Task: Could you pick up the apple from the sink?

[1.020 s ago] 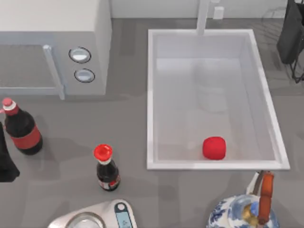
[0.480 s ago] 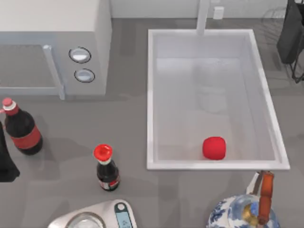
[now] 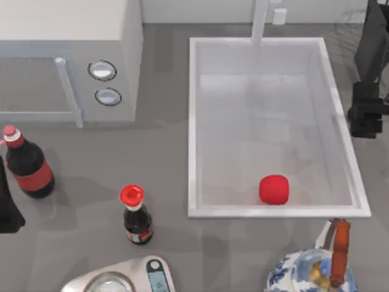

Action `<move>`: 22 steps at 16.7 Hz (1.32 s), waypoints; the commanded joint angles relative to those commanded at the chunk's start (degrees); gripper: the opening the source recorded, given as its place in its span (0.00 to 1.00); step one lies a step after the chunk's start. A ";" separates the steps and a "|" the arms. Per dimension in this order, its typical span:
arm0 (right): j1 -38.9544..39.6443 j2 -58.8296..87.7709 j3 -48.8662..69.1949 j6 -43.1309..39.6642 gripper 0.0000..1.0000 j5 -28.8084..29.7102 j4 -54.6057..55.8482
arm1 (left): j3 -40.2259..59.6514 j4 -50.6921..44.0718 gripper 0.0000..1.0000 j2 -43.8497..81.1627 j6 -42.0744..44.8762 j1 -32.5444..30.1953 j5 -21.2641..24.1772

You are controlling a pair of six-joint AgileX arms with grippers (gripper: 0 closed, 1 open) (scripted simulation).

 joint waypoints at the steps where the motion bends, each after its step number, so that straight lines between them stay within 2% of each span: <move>1: 1.35 6.29 4.60 1.40 1.00 0.01 -3.00 | 0.00 0.00 1.00 0.00 0.00 0.00 0.00; 7: 8.17 38.51 28.01 8.48 1.00 0.04 -18.17 | 0.00 0.00 1.00 0.00 0.00 0.00 0.00; 11: 10.75 49.99 36.70 11.16 1.00 0.05 -23.92 | 0.00 0.00 1.00 0.00 0.00 0.00 0.00; 19: 10.98 52.21 38.19 11.66 1.00 0.04 -24.84 | 0.00 0.00 1.00 0.00 0.00 0.00 0.00; 22: 11.06 54.99 36.46 11.72 1.00 0.07 -20.90 | 0.00 0.00 1.00 0.00 0.00 0.00 0.00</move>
